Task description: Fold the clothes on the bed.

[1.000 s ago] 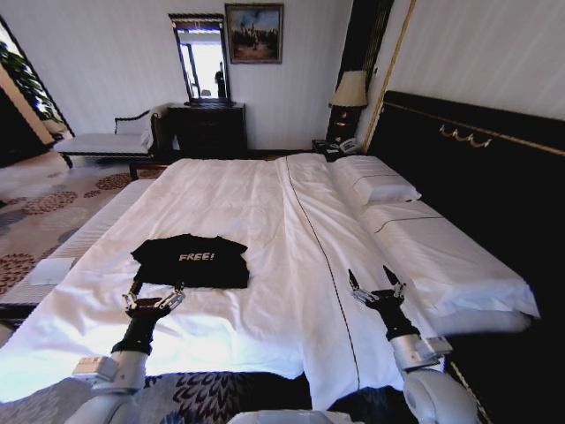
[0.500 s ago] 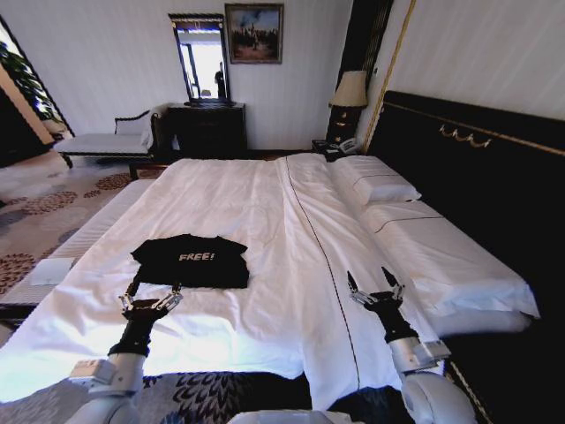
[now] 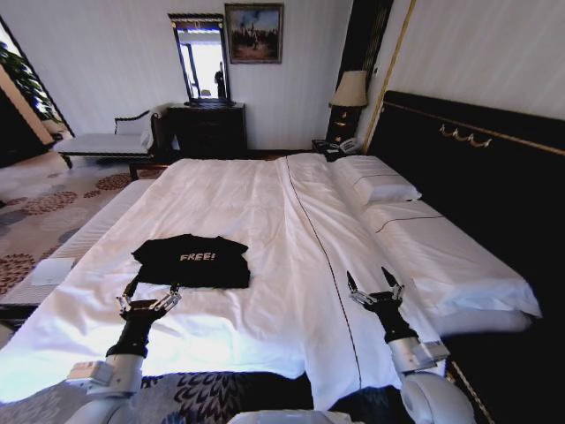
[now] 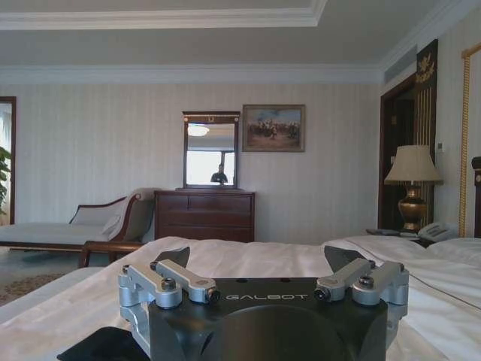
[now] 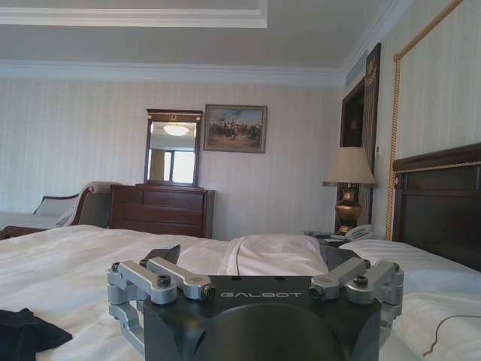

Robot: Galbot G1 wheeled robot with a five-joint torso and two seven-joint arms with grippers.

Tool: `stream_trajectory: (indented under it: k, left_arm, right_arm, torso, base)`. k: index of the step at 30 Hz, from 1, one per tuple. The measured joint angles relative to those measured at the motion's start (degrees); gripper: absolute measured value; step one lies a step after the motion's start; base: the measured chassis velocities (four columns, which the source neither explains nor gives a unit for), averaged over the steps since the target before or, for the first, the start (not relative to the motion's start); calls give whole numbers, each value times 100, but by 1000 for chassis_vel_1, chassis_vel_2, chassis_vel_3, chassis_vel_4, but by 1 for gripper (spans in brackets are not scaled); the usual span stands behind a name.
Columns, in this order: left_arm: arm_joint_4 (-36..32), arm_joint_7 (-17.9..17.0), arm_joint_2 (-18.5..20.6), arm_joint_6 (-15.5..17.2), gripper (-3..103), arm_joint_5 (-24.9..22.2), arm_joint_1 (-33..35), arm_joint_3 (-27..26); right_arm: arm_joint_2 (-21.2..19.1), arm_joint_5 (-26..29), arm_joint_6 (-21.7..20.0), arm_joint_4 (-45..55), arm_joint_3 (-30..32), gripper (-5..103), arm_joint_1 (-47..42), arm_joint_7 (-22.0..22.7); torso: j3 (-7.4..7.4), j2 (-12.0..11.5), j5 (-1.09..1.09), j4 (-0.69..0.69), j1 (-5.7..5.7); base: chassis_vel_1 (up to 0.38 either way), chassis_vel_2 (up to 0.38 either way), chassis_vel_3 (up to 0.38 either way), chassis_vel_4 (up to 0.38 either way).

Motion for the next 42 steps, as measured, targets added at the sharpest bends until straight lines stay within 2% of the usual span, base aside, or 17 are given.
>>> stream_trajectory:
  k: [42]
  left_arm:
    - [118, -99, -36, -122, 100, 19, 40, -78]
  right_arm:
    - [94, -47, 150, -132, -129, 100, 45, 1]
  torso:
    - [0, 0, 0, 0, 0]
  base:
    - [19, 50, -13, -55]
